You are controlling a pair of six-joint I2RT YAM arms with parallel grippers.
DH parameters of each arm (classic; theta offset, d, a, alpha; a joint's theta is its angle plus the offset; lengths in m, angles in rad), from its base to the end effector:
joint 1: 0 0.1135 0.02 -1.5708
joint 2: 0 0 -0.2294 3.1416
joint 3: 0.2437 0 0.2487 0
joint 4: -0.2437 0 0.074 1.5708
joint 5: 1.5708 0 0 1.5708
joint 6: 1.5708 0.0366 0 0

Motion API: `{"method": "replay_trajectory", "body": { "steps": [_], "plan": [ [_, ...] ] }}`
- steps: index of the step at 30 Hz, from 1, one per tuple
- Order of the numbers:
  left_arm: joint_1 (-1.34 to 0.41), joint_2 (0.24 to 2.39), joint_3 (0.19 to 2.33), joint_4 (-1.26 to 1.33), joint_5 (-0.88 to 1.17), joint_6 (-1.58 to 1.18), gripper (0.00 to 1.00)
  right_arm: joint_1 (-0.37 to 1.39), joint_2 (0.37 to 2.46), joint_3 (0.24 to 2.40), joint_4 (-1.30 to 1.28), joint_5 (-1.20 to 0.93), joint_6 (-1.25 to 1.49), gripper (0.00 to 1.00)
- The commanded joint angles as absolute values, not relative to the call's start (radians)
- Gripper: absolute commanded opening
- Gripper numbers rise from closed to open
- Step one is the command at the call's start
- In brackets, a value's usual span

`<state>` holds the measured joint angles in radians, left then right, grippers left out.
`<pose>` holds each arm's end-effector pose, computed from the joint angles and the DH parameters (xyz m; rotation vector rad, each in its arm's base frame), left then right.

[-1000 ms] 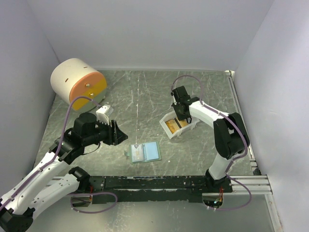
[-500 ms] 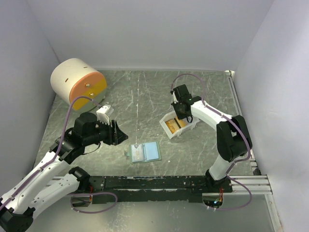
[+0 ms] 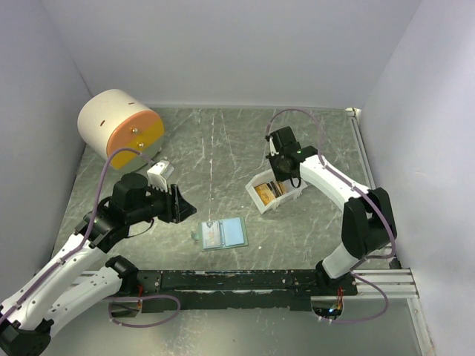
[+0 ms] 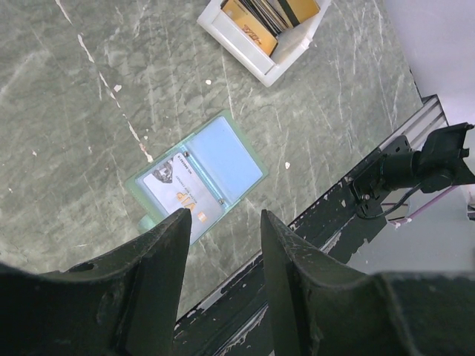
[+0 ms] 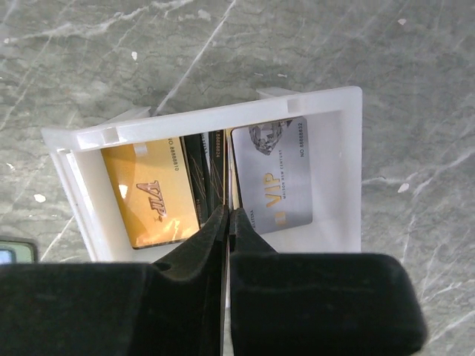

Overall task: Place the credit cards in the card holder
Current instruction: Pick up the credit card from the storage box.

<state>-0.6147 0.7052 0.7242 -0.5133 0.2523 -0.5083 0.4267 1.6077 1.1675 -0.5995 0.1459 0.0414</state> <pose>0.1433 -0.1123 0.2749 0.2811 2.1704 -0.9280 0.3010 0.1310 0.1992 -0.4457 2.5542 -0.0208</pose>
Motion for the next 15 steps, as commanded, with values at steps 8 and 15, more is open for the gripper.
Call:
{"method": "replay_trajectory", "body": {
  "steps": [8,15],
  "plan": [
    [-0.621,0.672,0.722,-0.505,0.202,-0.521,0.53,0.432,1.452,1.205,-0.625,0.167,0.147,0.0],
    [-0.621,0.654,0.712,-0.488,0.203,-0.578,0.53,0.436,1.369,1.175,-0.586,0.14,0.19,0.0]
  ]
}}
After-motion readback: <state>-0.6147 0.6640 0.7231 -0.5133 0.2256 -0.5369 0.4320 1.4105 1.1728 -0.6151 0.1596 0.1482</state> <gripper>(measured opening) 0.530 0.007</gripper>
